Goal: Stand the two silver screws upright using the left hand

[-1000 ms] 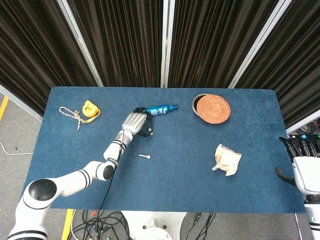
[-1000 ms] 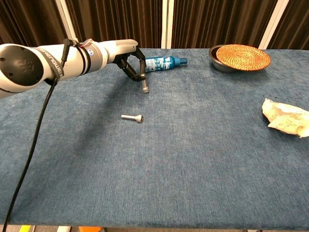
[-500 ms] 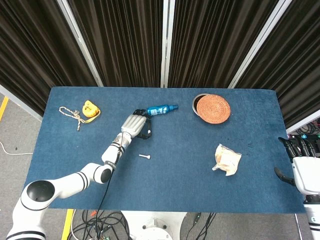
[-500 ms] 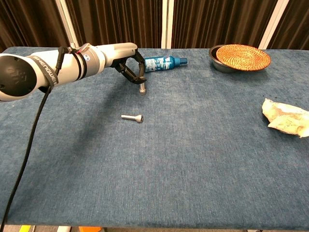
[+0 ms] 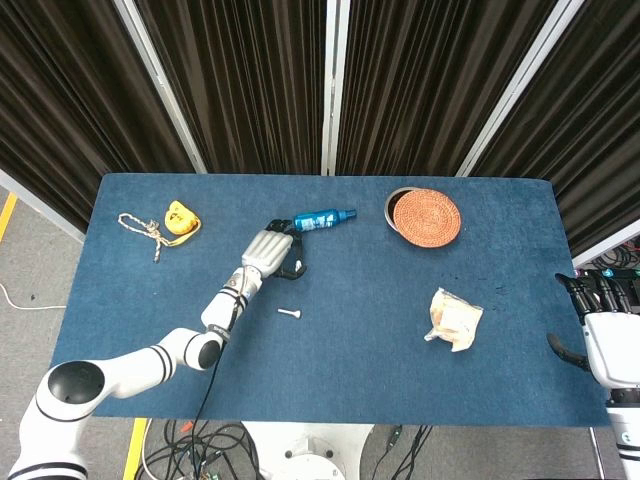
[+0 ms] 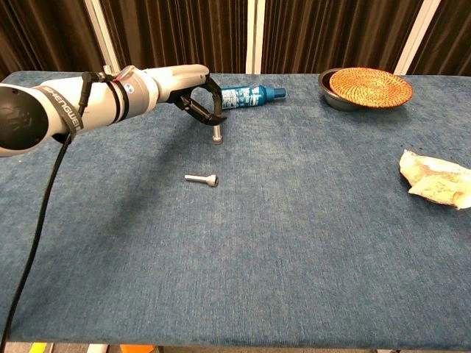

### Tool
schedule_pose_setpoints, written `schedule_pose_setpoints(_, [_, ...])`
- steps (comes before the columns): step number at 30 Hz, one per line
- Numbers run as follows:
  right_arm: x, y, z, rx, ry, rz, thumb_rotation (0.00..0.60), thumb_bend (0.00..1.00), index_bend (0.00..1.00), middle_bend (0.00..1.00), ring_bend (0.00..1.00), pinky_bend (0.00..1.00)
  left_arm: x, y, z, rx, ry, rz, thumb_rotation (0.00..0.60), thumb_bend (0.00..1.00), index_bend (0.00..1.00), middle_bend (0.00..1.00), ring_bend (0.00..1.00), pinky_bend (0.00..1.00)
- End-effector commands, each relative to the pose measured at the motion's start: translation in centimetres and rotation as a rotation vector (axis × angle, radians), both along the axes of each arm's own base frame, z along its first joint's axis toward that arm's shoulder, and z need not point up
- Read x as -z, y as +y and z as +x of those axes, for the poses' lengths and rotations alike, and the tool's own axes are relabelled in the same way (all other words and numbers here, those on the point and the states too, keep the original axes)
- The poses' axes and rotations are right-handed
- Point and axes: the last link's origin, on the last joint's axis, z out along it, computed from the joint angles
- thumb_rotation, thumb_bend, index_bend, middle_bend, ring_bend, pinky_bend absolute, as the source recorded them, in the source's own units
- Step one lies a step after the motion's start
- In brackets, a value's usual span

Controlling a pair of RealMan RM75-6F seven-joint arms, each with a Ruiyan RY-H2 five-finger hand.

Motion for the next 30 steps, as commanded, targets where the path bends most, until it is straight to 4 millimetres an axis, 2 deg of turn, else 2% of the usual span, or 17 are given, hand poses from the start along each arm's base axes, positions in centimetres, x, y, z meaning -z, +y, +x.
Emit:
schedule_pose_setpoints(1, [0.0, 0.0, 0.0, -0.002, -0.001, 0.0, 0.6, 0.14, 0.12, 0.21, 0.04, 0.09, -1.0, -0.3, -0.1, 0.022, -0.01, 0.02, 0.385, 0.34, 0.39, 0.21, 0.03, 0.01])
schedule_pose_setpoints(8, [0.0, -0.3, 0.1, -0.017, -0.005, 0.008, 0.6, 0.14, 0.12, 0.21, 0.04, 0.09, -5.8, -2.5, -2.1, 0.096, -0.006, 0.069, 0.399, 0.34, 0.39, 0.21, 0.03, 0.01])
schedule_pose_setpoints(12, [0.2, -0.4, 0.1, -0.027, -0.01, 0.017, 0.6, 0.14, 0.12, 0.21, 0.04, 0.09, -7.0, -4.9, -3.5, 0.126, 0.027, 0.052, 0.432, 0.33, 0.4, 0.21, 0.03, 0.01])
schedule_pose_setpoints(16, [0.4, -0.5, 0.2, -0.038, -0.013, 0.022, 0.6, 0.14, 0.12, 0.21, 0.04, 0.09, -6.5, -7.3, -4.6, 0.152, 0.076, 0.005, 0.454, 0.3, 0.41, 0.21, 0.03, 0.01])
schedule_pose_setpoints(19, [0.4, -0.4, 0.2, -0.04, -0.012, 0.023, 0.6, 0.14, 0.12, 0.21, 0.04, 0.09, -5.8, -8.4, -4.8, 0.164, 0.095, -0.018, 0.474, 0.3, 0.41, 0.21, 0.03, 0.01])
schedule_pose_setpoints(26, [0.3, -0.2, 0.3, -0.041, -0.01, 0.02, 0.6, 0.14, 0.12, 0.21, 0.04, 0.09, -3.5, -9.5, -4.8, 0.182, 0.134, -0.05, 0.486, 0.3, 0.43, 0.21, 0.03, 0.01])
schedule_pose_setpoints(30, [0.3, -0.2, 0.3, -0.041, -0.009, 0.02, 0.6, 0.14, 0.12, 0.21, 0.04, 0.09, -2.6, -9.3, -4.9, 0.188, 0.155, -0.032, 0.555, 0.3, 0.43, 0.21, 0.03, 0.01])
